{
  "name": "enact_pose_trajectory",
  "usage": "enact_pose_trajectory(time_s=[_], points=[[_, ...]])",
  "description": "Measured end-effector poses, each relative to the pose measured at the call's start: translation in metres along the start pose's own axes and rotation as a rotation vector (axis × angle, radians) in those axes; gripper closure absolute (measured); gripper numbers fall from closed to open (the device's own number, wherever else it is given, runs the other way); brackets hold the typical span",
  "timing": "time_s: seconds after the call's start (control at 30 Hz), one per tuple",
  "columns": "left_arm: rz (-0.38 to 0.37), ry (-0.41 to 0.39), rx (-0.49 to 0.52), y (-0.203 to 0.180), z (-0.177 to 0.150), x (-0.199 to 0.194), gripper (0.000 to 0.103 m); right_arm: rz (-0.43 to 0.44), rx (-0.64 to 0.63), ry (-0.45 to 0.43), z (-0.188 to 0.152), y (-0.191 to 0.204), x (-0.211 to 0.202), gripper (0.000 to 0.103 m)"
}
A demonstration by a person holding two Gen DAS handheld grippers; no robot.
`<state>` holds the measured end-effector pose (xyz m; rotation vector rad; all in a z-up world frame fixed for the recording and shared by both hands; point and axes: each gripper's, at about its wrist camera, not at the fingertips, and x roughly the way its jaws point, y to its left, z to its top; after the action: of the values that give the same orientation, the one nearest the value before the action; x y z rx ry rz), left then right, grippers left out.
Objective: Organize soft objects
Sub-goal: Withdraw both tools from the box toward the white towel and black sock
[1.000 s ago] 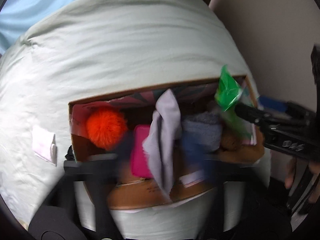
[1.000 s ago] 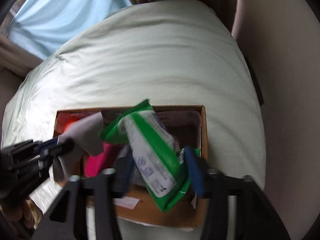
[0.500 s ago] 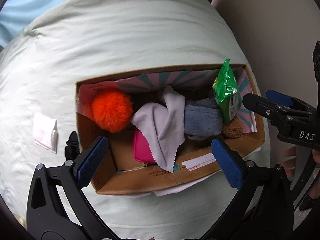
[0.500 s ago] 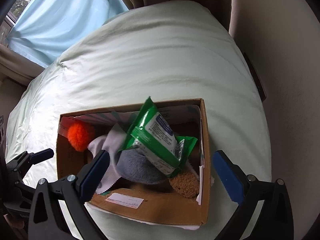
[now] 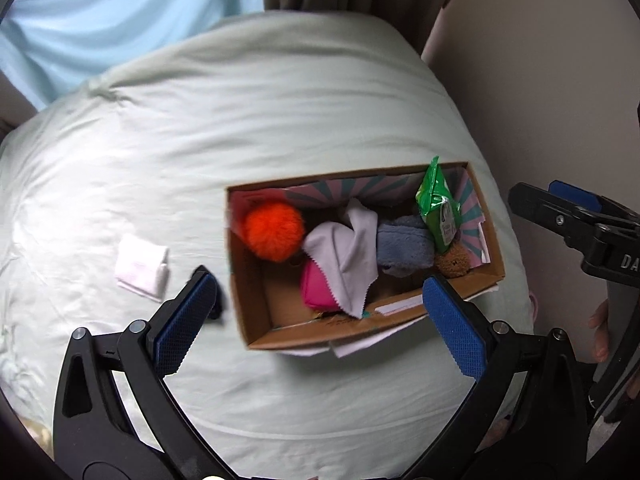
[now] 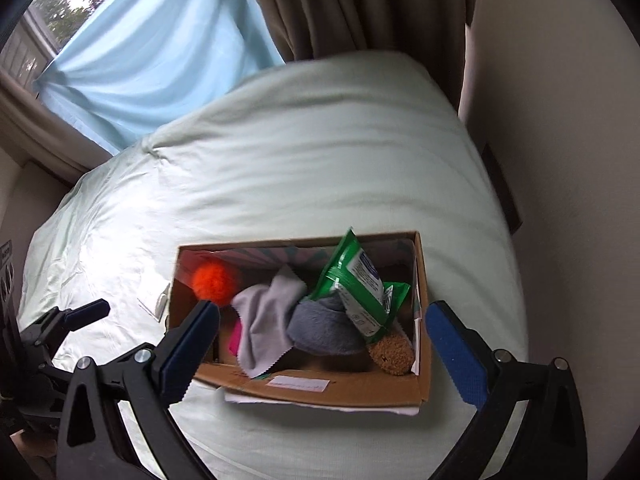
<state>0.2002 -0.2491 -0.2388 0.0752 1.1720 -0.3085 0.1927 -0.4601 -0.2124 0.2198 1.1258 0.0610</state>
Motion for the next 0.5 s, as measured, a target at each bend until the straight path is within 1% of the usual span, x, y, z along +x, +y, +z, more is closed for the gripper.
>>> enact_pose_trajectory(time_s=[0.13,0.27,0.37,0.5], points=[[-0.001,-0.065,-0.02,0.015,-0.01,-0.04,0.0,0.008,-0.045,-0.042,-0.005,0.031,-0.033,0.001],[0.0,-0.132,-0.05,0.039,-0.022,-0.082,0.0,-0.015,-0.086,-0.082,-0.012,0.067,-0.064,0.001],[0.001,-0.194,-0.07,0.067,-0.036,-0.117,0.0,-0.019,-0.082,-0.124,-0.021,0.093,-0.088,0.0],[0.044,-0.267,-0.064,0.107,-0.051,-0.155,0.0,0.007,-0.057,-0.172,-0.035,0.127,-0.112,0.0]])
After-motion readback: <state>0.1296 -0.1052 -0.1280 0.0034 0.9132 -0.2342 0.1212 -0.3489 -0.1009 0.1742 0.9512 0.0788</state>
